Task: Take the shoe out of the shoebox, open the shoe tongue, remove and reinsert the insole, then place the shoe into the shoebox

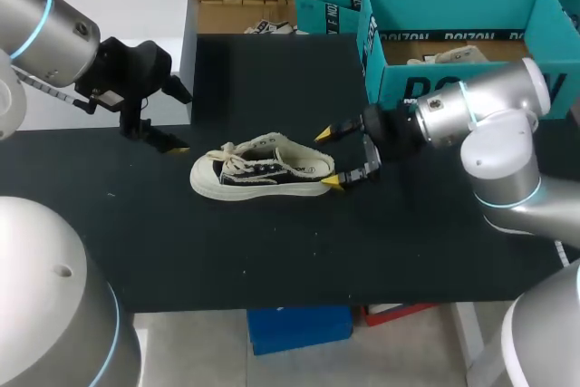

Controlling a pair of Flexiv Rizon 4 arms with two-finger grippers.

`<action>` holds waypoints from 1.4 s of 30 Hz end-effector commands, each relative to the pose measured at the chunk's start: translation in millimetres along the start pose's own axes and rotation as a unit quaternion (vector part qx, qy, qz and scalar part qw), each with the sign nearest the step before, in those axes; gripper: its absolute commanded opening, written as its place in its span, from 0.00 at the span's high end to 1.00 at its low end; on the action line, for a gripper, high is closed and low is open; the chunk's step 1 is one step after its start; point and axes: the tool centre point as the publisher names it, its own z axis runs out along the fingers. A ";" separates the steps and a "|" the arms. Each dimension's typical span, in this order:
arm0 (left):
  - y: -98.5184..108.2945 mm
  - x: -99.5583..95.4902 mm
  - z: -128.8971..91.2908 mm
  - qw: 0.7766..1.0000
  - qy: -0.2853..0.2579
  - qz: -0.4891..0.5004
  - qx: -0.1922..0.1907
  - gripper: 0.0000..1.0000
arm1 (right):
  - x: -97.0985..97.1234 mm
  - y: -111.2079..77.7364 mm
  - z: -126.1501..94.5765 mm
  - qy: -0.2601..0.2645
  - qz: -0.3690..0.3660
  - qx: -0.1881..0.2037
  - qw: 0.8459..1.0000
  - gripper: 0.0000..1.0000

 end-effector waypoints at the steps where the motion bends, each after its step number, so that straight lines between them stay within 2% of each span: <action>1: 0.9 0.9 0.6 1.000 -0.002 0.001 0.001 0.00 | -4.2 -5.8 13.1 0.000 0.001 -0.005 1.000 0.00; 16: 0.9 0.9 0.6 1.000 -0.002 0.001 0.001 0.00 | 3.9 -12.1 26.2 -0.008 0.009 -0.018 1.000 0.00; 34: 0.9 0.9 0.6 1.000 -0.002 0.001 0.001 0.00 | -0.2 -23.2 39.4 -0.002 0.014 -0.030 0.999 0.00; 42: 0.9 0.9 0.6 1.000 -0.002 0.001 0.001 0.00 | -0.5 -24.3 37.8 -0.004 0.018 -0.028 0.999 0.00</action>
